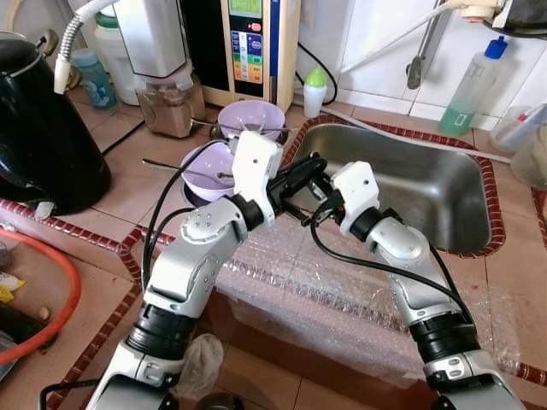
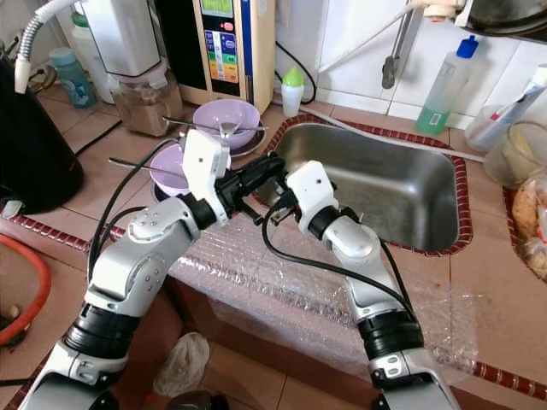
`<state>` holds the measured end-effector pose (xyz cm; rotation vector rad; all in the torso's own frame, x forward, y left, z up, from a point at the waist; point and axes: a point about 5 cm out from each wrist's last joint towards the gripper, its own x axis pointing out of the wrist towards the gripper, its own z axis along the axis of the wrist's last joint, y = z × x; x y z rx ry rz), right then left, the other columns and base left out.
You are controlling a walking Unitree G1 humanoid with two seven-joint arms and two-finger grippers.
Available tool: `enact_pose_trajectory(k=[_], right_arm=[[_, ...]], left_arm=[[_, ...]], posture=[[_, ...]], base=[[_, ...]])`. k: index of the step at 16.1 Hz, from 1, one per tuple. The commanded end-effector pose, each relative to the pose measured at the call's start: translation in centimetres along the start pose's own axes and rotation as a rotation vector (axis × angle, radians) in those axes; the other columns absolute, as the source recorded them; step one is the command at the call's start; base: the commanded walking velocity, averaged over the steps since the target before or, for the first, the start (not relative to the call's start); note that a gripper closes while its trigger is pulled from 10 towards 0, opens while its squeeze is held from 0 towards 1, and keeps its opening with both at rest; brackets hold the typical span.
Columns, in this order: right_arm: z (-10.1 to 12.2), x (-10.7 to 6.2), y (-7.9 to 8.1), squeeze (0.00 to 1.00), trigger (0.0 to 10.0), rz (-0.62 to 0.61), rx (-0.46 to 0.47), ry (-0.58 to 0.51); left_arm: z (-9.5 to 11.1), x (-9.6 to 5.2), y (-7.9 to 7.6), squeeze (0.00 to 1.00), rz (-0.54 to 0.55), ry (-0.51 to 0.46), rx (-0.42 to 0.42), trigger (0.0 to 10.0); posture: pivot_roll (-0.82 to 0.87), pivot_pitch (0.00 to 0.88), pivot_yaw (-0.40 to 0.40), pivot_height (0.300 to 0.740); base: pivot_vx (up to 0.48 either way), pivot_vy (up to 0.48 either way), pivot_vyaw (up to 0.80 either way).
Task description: Kitchen organization
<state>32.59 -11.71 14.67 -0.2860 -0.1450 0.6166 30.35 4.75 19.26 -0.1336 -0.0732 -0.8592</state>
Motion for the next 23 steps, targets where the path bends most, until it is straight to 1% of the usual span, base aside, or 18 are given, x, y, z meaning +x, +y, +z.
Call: enact_pose_trajectory(k=[1, 2, 3, 4, 6, 8, 9, 10, 11, 12, 14, 15, 17, 18, 19, 20, 21, 23], right_arm=[[-0.5, -0.6, -2.2, 0.00, 0.0, -0.127, 0.012, 0.037], [-0.6, -0.6, -2.4, 0.00, 0.0, -0.140, 0.008, 0.045], [-0.8, -0.5, -2.7, 0.00, 0.0, -0.155, -0.006, 0.055], [-1.5, -0.1, -3.5, 0.00, 0.0, -0.200, -0.054, 0.088], [-2.6, 0.3, -4.6, 0.00, 0.0, -0.267, -0.093, 0.150], [-3.3, 0.6, -5.3, 0.00, 0.0, -0.321, -0.088, 0.196], [-3.8, 0.6, -5.6, 0.00, 0.0, -0.357, -0.051, 0.232], [-4.3, 0.6, -5.7, 0.00, 1.7, -0.394, -0.011, 0.262], [-4.6, 0.6, -5.8, 0.00, 10.0, -0.411, 0.012, 0.275], [-5.4, 0.3, -6.0, 1.00, 10.0, -0.458, 0.071, 0.309], [-6.2, -0.2, -6.1, 1.00, 10.0, -0.500, 0.124, 0.332], [-6.4, -0.4, -6.0, 1.00, 10.0, -0.504, 0.147, 0.333], [-6.9, -0.9, -5.8, 1.00, 10.0, -0.504, 0.153, 0.337], [-7.4, -1.3, -5.5, 1.00, 10.0, -0.499, 0.162, 0.337], [-7.6, -1.5, -5.4, 1.00, 10.0, -0.497, 0.166, 0.338], [-7.8, -1.8, -5.2, 1.00, 10.0, -0.494, 0.179, 0.325], [-8.0, -2.1, -5.1, 1.00, 10.0, -0.494, 0.180, 0.317], [-8.2, -2.6, -4.7, 1.00, 10.0, -0.485, 0.185, 0.292]], left_arm=[[-0.5, -0.6, 0.3, 0.00, 0.005, 0.017, 0.001, 10.0], [-0.5, -0.6, 0.3, 0.00, 0.004, 0.017, 0.000, 10.0], [-0.6, -0.6, 0.3, 1.00, 0.006, 0.020, 0.000, 10.0], [-0.8, -0.9, 0.5, 1.00, 0.012, 0.028, 0.005, 10.0], [-0.9, -1.4, 0.7, 1.00, 0.017, 0.035, 0.002, 10.0], [-0.9, -2.1, 1.0, 1.00, 0.034, 0.037, 0.014, 10.0], [-0.6, -2.7, 1.8, 1.00, 0.104, 0.013, 0.042, 10.0], [-0.3, -3.3, 2.7, 1.00, 0.182, -0.016, 0.064, 10.0], [-0.2, -3.7, 3.3, 1.00, 0.237, -0.036, 0.082, 10.0], [0.2, -5.0, 4.8, 1.00, 0.373, -0.076, 0.103, 10.0], [0.9, -6.8, 7.1, 1.00, 0.581, -0.134, 0.153, 10.0], [1.3, -7.2, 7.7, 1.00, 0.634, -0.157, 0.157, 10.0], [2.2, -7.9, 8.9, 1.00, 0.732, -0.206, 0.183, 10.0], [2.4, -8.3, 9.8, 1.00, 0.801, -0.219, 0.192, 10.0], [2.2, -8.3, 10.1, 1.00, 0.822, -0.219, 0.179, 10.0], [1.9, -8.6, 11.1, 1.00, 0.904, -0.209, 0.166, 10.0], [1.8, -8.7, 11.8, 1.00, 0.947, -0.212, 0.152, 10.0], [1.7, -9.1, 12.9, 1.00, 1.033, -0.231, 0.096, 10.0]], posture=[[0.01, 0.000, 0.029, 0.740], [0.01, 0.000, 0.030, 0.740], [0.01, 0.000, 0.033, 0.740], [0.02, 0.000, 0.035, 0.740], [0.03, 0.000, 0.036, 0.740], [0.04, 0.000, 0.036, 0.740], [0.06, 0.000, 0.037, 0.740], [0.06, 0.000, 0.036, 0.740], [0.06, 0.000, 0.036, 0.740], [0.08, 0.000, 0.030, 0.740], [0.09, 0.000, 0.024, 0.740], [0.09, 0.000, 0.021, 0.740], [0.08, 0.000, 0.020, 0.740], [0.07, 0.000, 0.022, 0.740], [0.07, 0.000, 0.022, 0.740], [0.05, 0.000, 0.027, 0.740], [0.05, 0.000, 0.028, 0.740], [0.03, 0.000, 0.029, 0.740]], base=[[0.000, 0.000, 0.00], [0.000, 0.000, 0.00], [0.000, 0.000, 0.00], [0.000, 0.000, 0.00], [0.000, 0.000, 0.00], [0.000, 0.000, 0.00], [0.000, 0.000, 0.00], [0.000, 0.000, 0.00], [0.000, 0.000, 0.00], [0.000, 0.000, 0.00], [0.000, 0.000, 0.00], [0.000, 0.000, 0.00], [0.000, 0.000, 0.00], [0.000, 0.000, 0.00], [0.000, 0.000, 0.00], [0.000, 0.000, 0.00], [0.000, 0.000, 0.00], [0.000, 0.000, 0.00]])
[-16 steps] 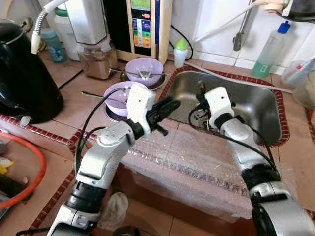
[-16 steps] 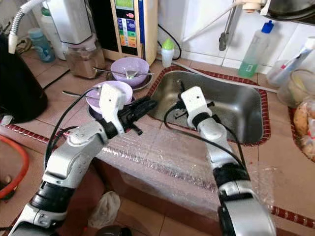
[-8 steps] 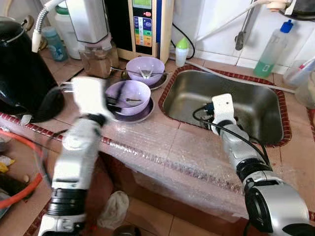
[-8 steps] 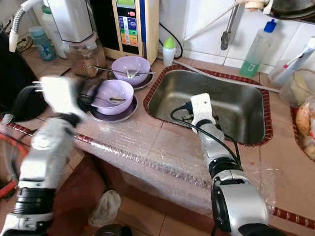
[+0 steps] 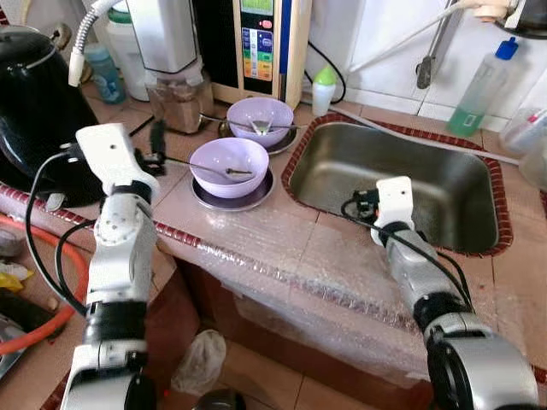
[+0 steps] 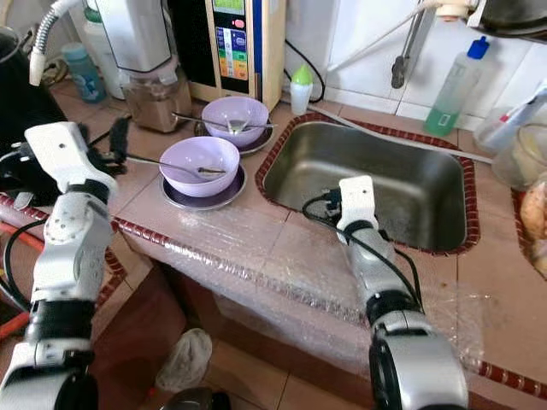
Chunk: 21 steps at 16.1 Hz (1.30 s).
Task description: Kitchen organization
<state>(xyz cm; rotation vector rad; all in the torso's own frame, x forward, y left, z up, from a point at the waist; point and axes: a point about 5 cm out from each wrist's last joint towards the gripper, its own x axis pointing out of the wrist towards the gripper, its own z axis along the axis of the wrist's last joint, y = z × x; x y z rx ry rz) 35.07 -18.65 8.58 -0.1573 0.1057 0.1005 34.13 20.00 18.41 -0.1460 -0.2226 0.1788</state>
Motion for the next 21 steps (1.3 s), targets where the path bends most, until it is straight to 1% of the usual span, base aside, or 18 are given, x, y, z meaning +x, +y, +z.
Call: enact_pose_trajectory(k=[1, 3, 4, 5, 7, 8, 9, 10, 11, 12, 14, 15, 16, 17, 21], right_arm=[[-0.5, -0.3, 0.1, 1.00, 10.0, 0.010, 0.006, 0.008], [-0.7, -0.9, 0.0, 1.00, 10.0, 0.021, -0.010, -0.025], [-0.7, -1.1, -0.1, 1.00, 10.0, 0.018, -0.008, -0.029], [-0.7, -1.2, -0.2, 1.00, 10.0, 0.014, -0.007, -0.034], [-0.6, -1.3, -0.1, 1.00, 10.0, 0.016, -0.007, -0.040], [-0.5, -1.3, 0.0, 1.00, 10.0, 0.024, -0.010, -0.047], [-0.2, -1.3, 0.5, 1.00, 10.0, 0.049, -0.038, -0.061], [-0.1, -1.3, 0.7, 0.62, 10.0, 0.065, -0.044, -0.066], [0.0, -1.4, 1.1, 0.00, 10.0, 0.079, -0.050, -0.073], [0.2, -1.5, 1.7, 0.00, 10.0, 0.115, -0.070, -0.090], [0.4, -1.8, 2.4, 0.00, 10.0, 0.156, -0.088, -0.109], [0.3, -1.9, 2.5, 0.00, 10.0, 0.164, -0.095, -0.111], [0.3, -2.0, 2.6, 0.00, 10.0, 0.167, -0.098, -0.111], [0.2, -2.2, 2.7, 0.00, 10.0, 0.170, -0.099, -0.109], [0.4, -2.6, 3.2, 0.00, 10.0, 0.192, -0.097, -0.115]], left_arm=[[0.3, 0.4, 0.4, 1.00, 0.038, -0.010, -0.023, 10.0], [0.1, 0.9, 0.8, 1.00, 0.074, 0.006, -0.069, 10.0], [-0.3, 1.0, 0.8, 1.00, 0.084, 0.036, -0.108, 10.0], [-0.6, 1.0, 0.6, 1.00, 0.080, 0.059, -0.156, 10.0], [-0.9, 1.1, 0.2, 1.00, 0.067, 0.090, -0.194, 10.0], [-1.2, 1.2, -0.1, 1.00, 0.059, 0.117, -0.239, 10.0], [-1.6, 1.3, -0.4, 1.00, 0.038, 0.148, -0.285, 10.0], [-1.8, 1.3, -0.7, 1.00, 0.029, 0.170, -0.313, 10.0], [-2.2, 1.3, -0.9, 0.22, 0.027, 0.199, -0.362, 10.0], [-2.5, 1.3, -1.3, 0.00, 0.018, 0.232, -0.437, 10.0], [-2.9, 1.4, -1.8, 0.00, 0.003, 0.278, -0.490, 10.0], [-3.1, 1.4, -1.9, 0.00, 0.003, 0.294, -0.484, 9.5], [-3.2, 1.5, -1.9, 0.00, -0.004, 0.298, -0.488, 0.0], [-3.1, 1.6, -2.0, 0.00, -0.015, 0.299, -0.504, 0.0], [-3.1, 1.9, -2.0, 0.00, -0.017, 0.317, -0.514, 0.0]], posture=[[0.03, 0.000, 0.029, 0.740], [0.03, 0.000, 0.032, 0.740], [0.03, 0.000, 0.032, 0.740], [0.03, 0.000, 0.032, 0.740], [0.03, 0.000, 0.032, 0.740], [0.03, 0.000, 0.032, 0.740], [0.02, 0.000, 0.036, 0.740], [0.02, 0.000, 0.036, 0.740], [0.03, 0.000, 0.034, 0.740], [0.02, 0.000, 0.036, 0.740], [0.02, 0.000, 0.038, 0.740], [0.01, 0.000, 0.041, 0.740], [0.01, 0.000, 0.042, 0.740], [0.01, 0.000, 0.044, 0.740], [0.01, 0.000, 0.049, 0.740]], base=[[0.000, 0.000, 0.00], [0.000, 0.000, 0.00], [0.000, 0.000, 0.00], [0.000, 0.000, 0.00], [0.000, 0.000, 0.00], [0.000, 0.000, 0.00], [0.000, 0.000, 0.00], [0.000, 0.000, 0.00], [0.000, 0.000, 0.00], [0.000, 0.000, 0.00], [0.000, 0.000, 0.00], [0.000, 0.000, 0.00], [0.000, 0.000, 0.00], [0.000, 0.000, 0.00], [0.000, 0.000, 0.00]])
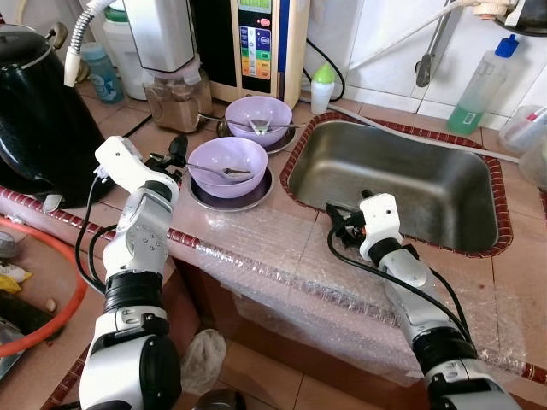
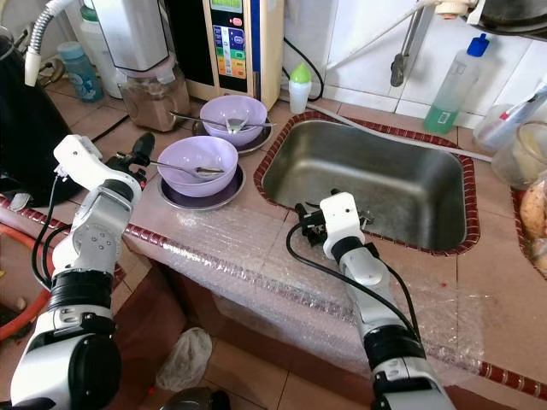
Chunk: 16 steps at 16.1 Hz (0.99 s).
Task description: Kitchen organization
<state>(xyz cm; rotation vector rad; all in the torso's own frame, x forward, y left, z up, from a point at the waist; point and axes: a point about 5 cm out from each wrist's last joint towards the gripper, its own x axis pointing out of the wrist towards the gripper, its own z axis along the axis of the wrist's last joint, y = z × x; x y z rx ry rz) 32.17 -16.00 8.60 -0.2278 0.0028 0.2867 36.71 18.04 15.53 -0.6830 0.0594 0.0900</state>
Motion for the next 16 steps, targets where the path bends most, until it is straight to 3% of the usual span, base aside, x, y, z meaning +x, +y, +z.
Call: enact_pose_trajectory(k=[1, 16], right_arm=[[0.24, 0.02, 0.49, 0.00, 10.0, 0.028, -0.012, -0.005], [0.75, 0.13, 1.16, 0.00, 10.0, 0.038, -0.003, -0.005]], left_arm=[[0.43, 0.30, -0.23, 0.00, -0.009, 0.003, -0.004, 0.0], [1.23, 0.75, -0.03, 0.00, 0.008, 0.001, -0.052, 0.0]], posture=[[0.01, 0.000, 0.051, 0.740], [0.02, 0.000, 0.059, 0.740]], base=[[0.000, 0.000, 0.00], [0.000, 0.000, 0.00]])
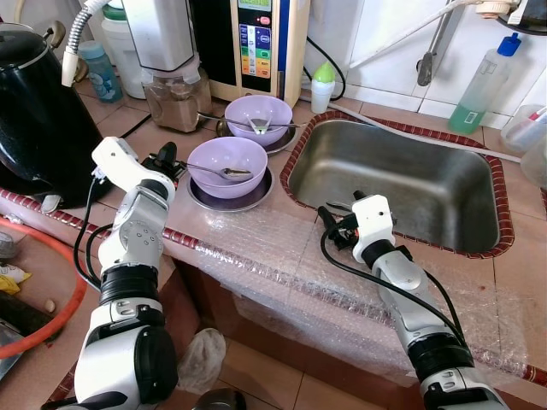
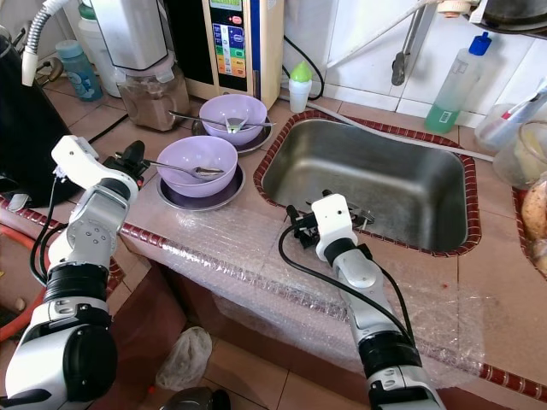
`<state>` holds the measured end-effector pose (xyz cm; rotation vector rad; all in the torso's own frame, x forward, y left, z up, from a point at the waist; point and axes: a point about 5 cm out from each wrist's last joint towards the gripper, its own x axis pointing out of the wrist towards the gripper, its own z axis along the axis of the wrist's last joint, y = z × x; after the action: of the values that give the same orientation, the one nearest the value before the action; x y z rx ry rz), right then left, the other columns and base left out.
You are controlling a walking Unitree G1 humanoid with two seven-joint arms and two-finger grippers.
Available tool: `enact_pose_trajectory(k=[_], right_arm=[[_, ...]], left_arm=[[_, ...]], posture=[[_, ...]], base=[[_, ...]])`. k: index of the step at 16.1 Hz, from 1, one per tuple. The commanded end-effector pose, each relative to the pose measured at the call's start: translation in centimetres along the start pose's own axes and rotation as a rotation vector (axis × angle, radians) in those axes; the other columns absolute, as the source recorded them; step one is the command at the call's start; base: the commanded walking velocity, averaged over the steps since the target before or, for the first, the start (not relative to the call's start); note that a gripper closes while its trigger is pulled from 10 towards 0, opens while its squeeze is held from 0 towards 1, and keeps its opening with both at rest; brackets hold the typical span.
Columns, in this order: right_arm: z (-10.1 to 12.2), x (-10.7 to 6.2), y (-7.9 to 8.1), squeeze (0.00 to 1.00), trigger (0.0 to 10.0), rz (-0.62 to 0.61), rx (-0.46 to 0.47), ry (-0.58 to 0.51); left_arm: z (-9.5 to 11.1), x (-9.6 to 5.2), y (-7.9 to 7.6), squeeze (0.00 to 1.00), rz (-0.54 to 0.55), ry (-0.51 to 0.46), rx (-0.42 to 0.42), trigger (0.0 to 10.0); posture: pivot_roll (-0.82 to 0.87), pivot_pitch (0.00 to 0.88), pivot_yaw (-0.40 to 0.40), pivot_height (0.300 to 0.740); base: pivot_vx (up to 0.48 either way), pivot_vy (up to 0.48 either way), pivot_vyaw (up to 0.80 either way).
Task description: Kitchen organization
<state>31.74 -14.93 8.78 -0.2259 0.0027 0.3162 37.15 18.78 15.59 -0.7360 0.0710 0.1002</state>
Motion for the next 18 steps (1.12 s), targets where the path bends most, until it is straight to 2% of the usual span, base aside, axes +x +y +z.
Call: enact_pose_trajectory(k=[1, 7, 9, 10, 13, 14, 17, 18], right_arm=[[0.3, 0.3, 0.1, 0.00, 10.0, 0.008, -0.004, 0.000], [0.5, 0.6, 0.1, 0.00, 10.0, -0.004, 0.001, -0.012], [0.7, 0.8, 0.0, 0.00, 10.0, -0.010, 0.002, -0.020], [1.2, 0.9, 0.1, 0.00, 10.0, -0.005, 0.010, -0.045], [2.2, 0.9, 0.2, 0.00, 10.0, 0.017, 0.030, -0.107], [3.2, 0.9, 0.3, 0.00, 10.0, 0.047, 0.031, -0.162], [5.3, 0.9, 0.8, 0.00, 10.0, 0.121, 0.029, -0.251], [6.1, 1.1, 0.8, 0.00, 10.0, 0.132, 0.030, -0.274]], left_arm=[[0.8, 0.3, -0.5, 0.00, -0.001, -0.011, -0.006, 0.0], [1.7, 0.4, -1.4, 0.00, -0.033, -0.034, -0.016, 0.0], [2.7, 0.4, -2.3, 0.00, -0.072, -0.086, 0.015, 0.0], [4.2, 0.2, -3.5, 0.00, -0.130, -0.161, 0.055, 0.0], [5.5, -0.1, -5.8, 0.00, -0.227, -0.207, 0.083, 0.0], [5.8, -0.4, -7.6, 0.00, -0.302, -0.212, 0.093, 0.0], [5.0, -0.9, -10.8, 0.00, -0.429, -0.197, 0.133, 0.0], [4.3, -0.7, -11.6, 0.00, -0.442, -0.149, 0.111, 0.0]], posture=[[0.02, 0.000, 0.059, 0.740], [0.02, 0.000, 0.065, 0.740], [0.02, 0.000, 0.069, 0.740], [0.02, 0.000, 0.072, 0.740], [0.02, 0.000, 0.070, 0.740], [0.02, 0.000, 0.069, 0.740], [0.04, 0.000, 0.062, 0.740], [0.03, 0.000, 0.060, 0.740]], base=[[0.000, 0.000, 0.00], [0.000, 0.000, 0.00], [0.000, 0.000, 0.00], [0.000, 0.000, 0.00], [0.000, 0.000, 0.00], [0.000, 0.000, 0.00], [0.000, 0.000, 0.00], [0.000, 0.000, 0.00]])
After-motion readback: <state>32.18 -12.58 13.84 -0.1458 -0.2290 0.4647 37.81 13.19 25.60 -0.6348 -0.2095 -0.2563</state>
